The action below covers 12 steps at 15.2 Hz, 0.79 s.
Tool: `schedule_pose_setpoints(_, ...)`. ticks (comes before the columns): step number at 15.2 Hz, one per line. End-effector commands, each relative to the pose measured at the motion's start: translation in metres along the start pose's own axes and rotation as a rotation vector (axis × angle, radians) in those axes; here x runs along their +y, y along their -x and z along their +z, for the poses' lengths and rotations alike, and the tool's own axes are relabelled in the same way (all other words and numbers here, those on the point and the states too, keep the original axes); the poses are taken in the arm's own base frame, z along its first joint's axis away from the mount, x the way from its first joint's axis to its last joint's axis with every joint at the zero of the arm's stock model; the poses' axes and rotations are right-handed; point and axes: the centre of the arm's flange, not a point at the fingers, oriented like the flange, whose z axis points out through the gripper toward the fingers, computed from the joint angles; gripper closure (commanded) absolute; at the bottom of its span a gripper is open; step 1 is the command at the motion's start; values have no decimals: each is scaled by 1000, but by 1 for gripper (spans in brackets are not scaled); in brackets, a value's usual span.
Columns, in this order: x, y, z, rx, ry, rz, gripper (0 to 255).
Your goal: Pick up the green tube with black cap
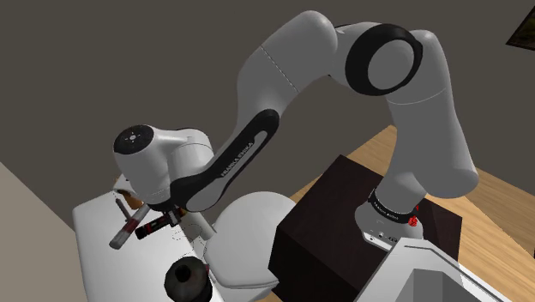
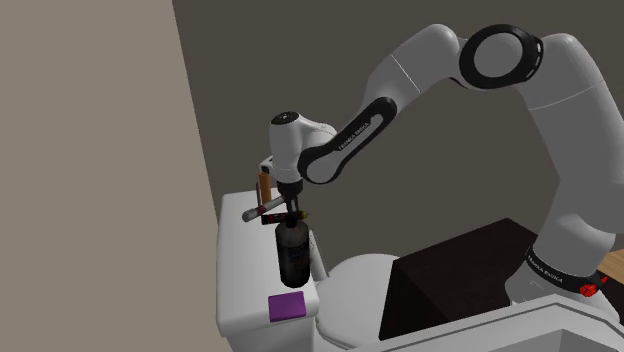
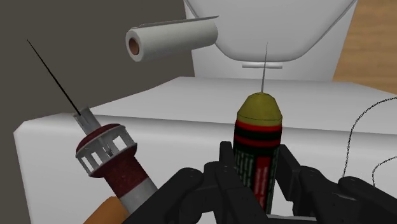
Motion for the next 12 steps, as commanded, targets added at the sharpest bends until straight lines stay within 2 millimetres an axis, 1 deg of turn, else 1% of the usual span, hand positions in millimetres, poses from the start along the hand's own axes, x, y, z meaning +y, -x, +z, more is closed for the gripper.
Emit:
schedule_pose_setpoints(1,5,4,-5,-6,0,7,255)
schedule_pose_setpoints(12,13,6,-63,-6,1,7,255)
